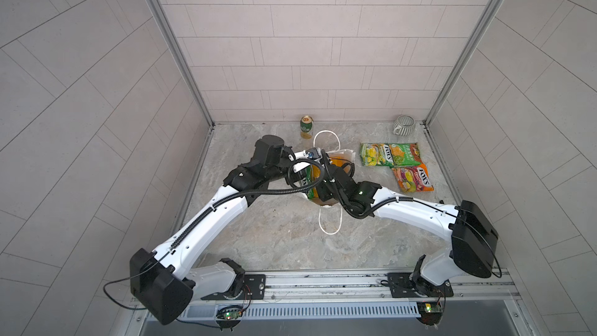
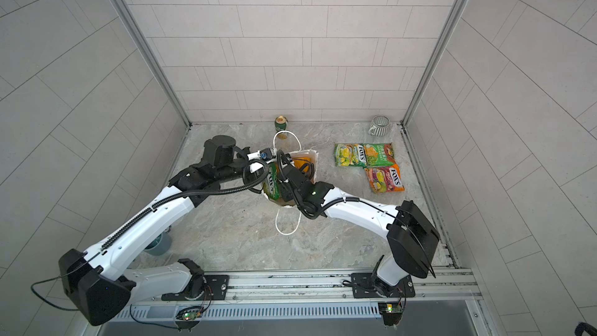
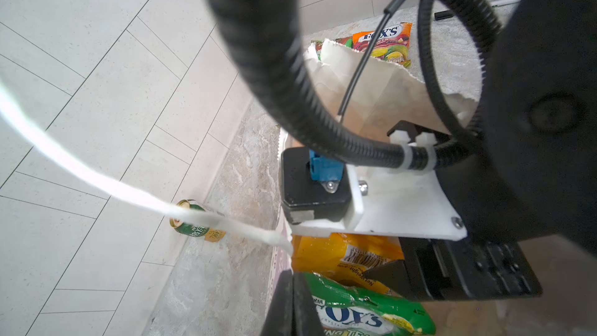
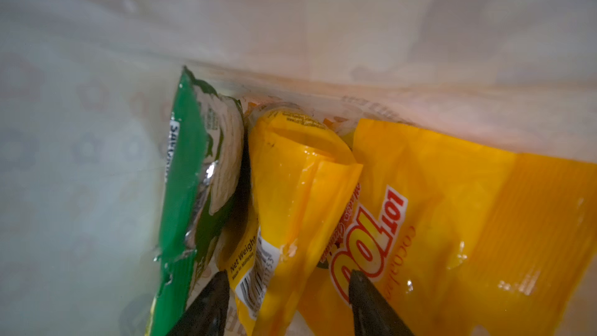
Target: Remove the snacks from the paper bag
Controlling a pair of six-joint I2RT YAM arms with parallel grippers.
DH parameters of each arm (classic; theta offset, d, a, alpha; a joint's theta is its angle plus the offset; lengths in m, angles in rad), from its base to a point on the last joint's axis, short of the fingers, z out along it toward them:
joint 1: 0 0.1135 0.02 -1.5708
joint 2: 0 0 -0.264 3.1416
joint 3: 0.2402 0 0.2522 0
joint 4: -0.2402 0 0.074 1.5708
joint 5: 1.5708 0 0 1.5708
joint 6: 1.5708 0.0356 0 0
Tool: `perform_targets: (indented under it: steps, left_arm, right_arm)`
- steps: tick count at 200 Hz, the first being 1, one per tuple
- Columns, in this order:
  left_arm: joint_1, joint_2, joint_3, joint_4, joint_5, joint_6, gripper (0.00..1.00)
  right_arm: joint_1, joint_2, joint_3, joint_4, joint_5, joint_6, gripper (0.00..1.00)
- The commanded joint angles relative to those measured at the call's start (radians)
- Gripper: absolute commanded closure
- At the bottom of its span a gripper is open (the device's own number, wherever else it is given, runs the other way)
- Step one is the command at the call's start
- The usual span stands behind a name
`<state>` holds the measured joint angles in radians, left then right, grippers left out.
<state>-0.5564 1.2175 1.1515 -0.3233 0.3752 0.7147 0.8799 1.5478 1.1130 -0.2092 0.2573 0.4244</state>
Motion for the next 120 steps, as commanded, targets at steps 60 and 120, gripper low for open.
perform_targets:
  steps: [60, 120]
  left_arm:
    - [-0.002, -0.029, -0.015, 0.033, 0.038, 0.009, 1.0]
    - [-0.002, -0.038, -0.02, 0.041, 0.039, 0.013, 1.0]
  right_arm:
    - [-0.014, 0.097, 0.081, -0.013, 0.077, 0.044, 0.46]
    - [-0.015, 0.146, 0.098, 0.002, 0.065, 0.029, 0.73]
